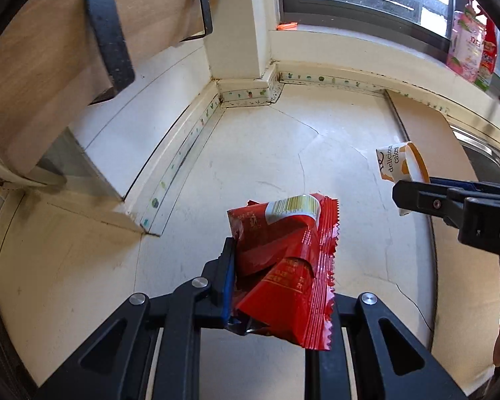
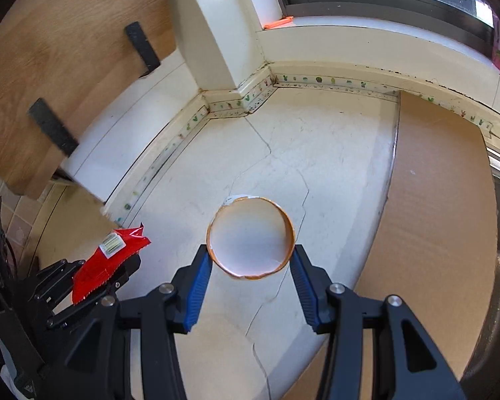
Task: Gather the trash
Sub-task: 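Carry the red packet and paper cup down over the bin with both grippers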
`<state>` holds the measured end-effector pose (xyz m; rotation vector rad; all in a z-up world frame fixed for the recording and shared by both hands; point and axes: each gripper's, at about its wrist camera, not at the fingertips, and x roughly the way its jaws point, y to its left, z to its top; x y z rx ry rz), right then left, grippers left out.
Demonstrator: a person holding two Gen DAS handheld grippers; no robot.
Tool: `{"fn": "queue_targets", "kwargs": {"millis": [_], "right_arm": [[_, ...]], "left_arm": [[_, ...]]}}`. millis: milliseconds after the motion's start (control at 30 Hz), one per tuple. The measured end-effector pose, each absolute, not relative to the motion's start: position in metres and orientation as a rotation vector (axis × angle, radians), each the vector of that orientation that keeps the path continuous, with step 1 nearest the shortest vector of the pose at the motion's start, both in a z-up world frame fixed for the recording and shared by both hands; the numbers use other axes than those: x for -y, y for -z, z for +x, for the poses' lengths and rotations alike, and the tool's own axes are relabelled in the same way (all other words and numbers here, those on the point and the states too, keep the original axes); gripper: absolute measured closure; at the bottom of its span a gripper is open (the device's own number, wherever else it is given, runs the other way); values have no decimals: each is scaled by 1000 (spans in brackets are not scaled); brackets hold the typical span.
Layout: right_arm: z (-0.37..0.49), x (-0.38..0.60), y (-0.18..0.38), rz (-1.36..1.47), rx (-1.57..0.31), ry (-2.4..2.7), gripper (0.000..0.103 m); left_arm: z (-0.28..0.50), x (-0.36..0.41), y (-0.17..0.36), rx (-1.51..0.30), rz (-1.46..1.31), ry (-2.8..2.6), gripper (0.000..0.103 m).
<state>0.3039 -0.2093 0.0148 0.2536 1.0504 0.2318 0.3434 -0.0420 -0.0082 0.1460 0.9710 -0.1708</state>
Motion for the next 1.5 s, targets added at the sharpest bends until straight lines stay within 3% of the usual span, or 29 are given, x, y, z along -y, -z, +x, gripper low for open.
{"fn": "queue_targets", "kwargs": {"millis": [400, 667, 1067, 1500], "right_arm": [[164, 164, -64, 233, -1001, -352, 55], [75, 145, -50, 215, -994, -378, 55], [2, 135, 63, 135, -1122, -273, 54], [-1, 137, 173, 156, -1327, -216, 54]], "left_arm": [[207, -1, -33, -994, 105, 277, 86], [123, -31, -25, -987, 62, 305, 86], [56, -23, 89, -1109, 24, 274, 86], [45, -10, 183, -1268, 19, 268, 86]]}}
